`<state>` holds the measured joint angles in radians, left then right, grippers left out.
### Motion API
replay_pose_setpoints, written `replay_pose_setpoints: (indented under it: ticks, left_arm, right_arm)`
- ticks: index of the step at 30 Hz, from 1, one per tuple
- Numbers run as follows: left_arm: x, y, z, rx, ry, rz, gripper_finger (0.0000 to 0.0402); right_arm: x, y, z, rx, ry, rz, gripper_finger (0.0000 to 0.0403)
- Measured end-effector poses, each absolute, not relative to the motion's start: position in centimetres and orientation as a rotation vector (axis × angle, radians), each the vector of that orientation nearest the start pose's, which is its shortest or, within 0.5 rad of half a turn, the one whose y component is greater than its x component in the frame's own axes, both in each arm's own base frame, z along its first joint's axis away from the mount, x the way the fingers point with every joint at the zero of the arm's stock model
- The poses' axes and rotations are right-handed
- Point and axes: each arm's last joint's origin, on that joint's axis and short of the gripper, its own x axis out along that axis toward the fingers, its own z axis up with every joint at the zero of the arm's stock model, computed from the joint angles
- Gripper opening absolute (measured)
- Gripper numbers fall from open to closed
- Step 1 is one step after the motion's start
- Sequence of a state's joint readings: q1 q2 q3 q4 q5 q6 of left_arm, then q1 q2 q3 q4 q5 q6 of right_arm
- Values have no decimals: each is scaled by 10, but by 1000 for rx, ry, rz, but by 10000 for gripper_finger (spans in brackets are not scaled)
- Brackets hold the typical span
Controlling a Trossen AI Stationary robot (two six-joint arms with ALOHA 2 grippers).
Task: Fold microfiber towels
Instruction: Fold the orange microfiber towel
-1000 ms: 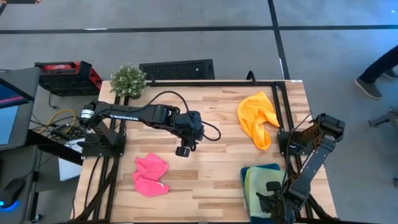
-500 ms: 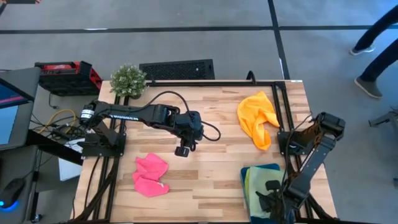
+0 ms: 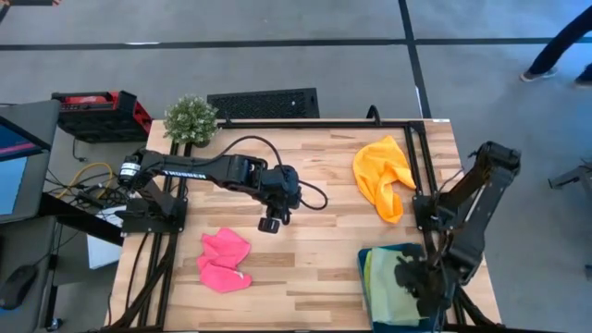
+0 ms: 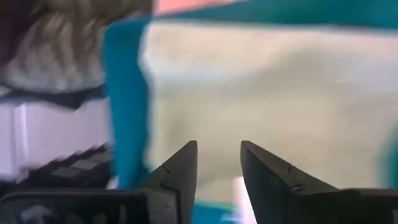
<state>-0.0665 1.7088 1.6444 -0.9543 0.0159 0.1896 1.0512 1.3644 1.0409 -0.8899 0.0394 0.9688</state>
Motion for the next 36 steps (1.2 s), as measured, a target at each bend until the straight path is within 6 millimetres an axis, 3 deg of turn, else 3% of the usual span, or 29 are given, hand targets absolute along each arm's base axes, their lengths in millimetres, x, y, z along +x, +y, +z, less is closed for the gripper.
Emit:
replay_pose_setpoints:
  ticks: [4,8,13,16,26,36]
  left_arm:
    - [355,-21,327,180,1011,-160,128]
    - [355,-20,327,179,1012,-157,128]
    - [354,-21,327,179,1015,-159,128]
    - [354,-21,326,189,1015,-165,128]
    - [353,-20,326,206,1030,-175,128]
    - [351,-20,325,197,1054,-173,128]
  right_arm:
    - [124,194,261,94,1240,130,143]
    - [132,166,266,112,1176,-126,144]
    - [145,125,263,148,1256,-489,145]
    - [158,111,258,165,1319,-594,144]
    - [198,79,230,249,1541,-748,134]
    - [220,77,189,119,1783,-776,134]
